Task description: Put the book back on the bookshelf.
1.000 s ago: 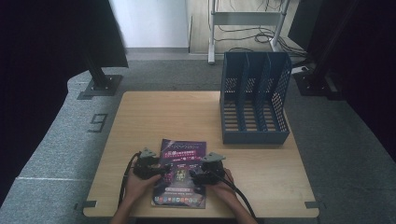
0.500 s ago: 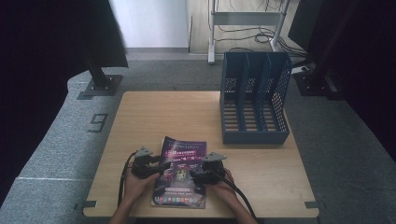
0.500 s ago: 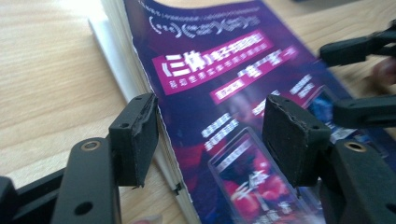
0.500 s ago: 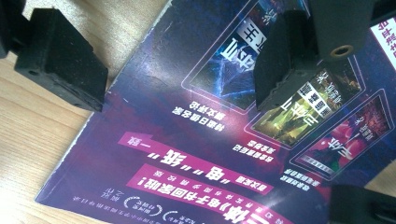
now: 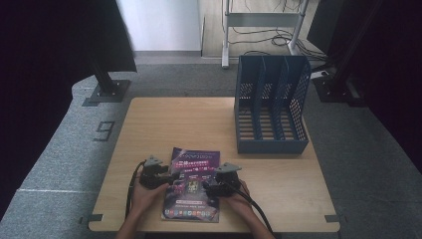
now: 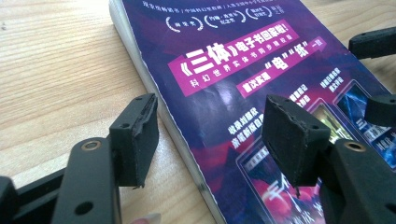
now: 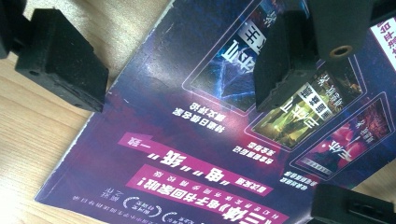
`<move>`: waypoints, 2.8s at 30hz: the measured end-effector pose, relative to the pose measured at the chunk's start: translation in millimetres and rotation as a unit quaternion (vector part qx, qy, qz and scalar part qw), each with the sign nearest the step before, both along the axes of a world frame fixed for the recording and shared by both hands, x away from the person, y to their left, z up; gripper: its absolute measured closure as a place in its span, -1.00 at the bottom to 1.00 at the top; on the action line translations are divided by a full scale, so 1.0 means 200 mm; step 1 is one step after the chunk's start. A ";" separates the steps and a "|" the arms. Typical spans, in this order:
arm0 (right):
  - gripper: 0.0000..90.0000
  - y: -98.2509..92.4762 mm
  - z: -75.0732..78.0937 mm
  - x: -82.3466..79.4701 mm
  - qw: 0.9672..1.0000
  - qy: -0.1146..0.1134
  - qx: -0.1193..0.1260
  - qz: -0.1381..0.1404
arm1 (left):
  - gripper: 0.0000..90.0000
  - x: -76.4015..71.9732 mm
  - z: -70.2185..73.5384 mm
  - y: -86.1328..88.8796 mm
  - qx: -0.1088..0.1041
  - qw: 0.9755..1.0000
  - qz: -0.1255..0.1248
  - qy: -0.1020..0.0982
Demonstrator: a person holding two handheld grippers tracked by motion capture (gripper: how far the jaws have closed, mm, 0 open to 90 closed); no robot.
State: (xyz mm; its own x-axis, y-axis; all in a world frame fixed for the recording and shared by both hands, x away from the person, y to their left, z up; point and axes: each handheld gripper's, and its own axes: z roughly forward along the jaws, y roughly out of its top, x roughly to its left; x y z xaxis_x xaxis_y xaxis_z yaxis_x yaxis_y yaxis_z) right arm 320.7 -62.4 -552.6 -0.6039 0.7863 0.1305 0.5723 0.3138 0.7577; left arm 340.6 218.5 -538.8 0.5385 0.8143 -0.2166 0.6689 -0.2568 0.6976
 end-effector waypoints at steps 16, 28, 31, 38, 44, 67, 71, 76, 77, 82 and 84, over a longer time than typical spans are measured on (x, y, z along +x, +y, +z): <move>-0.61 0.00 0.00 0.00 1.000 0.000 -0.003 -0.002 | -0.05 0.01 0.02 -0.01 -0.018 1.000 0.005 -0.010; -0.60 0.00 0.00 0.00 1.000 -0.003 -0.004 0.000 | -0.03 -0.01 0.06 -0.06 -0.057 0.997 -0.045 -0.014; -0.60 0.00 0.00 0.00 1.000 -0.004 -0.003 0.001 | -0.02 0.00 0.06 -0.05 -0.065 0.997 -0.043 -0.012; -0.61 0.00 0.00 0.00 1.000 -0.005 -0.003 0.001 | -0.02 0.04 0.04 -0.06 -0.047 0.998 -0.029 -0.012; -0.61 0.00 0.00 0.00 1.000 -0.005 -0.003 0.001 | -0.07 0.08 0.01 -0.06 -0.036 0.999 -0.016 -0.005; -0.59 0.00 0.00 0.01 1.000 -0.005 -0.002 0.002 | 0.02 0.09 -0.01 -0.08 -0.035 0.999 -0.025 -0.003; -0.58 0.00 0.00 0.01 1.000 -0.005 -0.002 0.001 | 0.03 0.10 -0.01 -0.07 -0.042 0.999 -0.028 0.005; -0.58 0.00 0.00 0.01 1.000 -0.006 -0.003 0.002 | 0.03 0.09 0.00 -0.08 -0.029 0.999 -0.026 0.007; -0.58 0.00 0.00 0.01 1.000 -0.006 -0.003 0.002 | 0.03 0.09 0.00 -0.08 -0.026 0.999 -0.026 0.010; -0.58 0.00 0.00 0.01 1.000 -0.006 -0.004 0.002 | 0.06 0.09 0.01 -0.09 -0.020 0.999 -0.022 0.011; -0.58 0.00 0.00 0.01 1.000 -0.006 -0.004 0.002 | 0.13 0.08 0.01 -0.09 -0.015 1.000 -0.021 0.009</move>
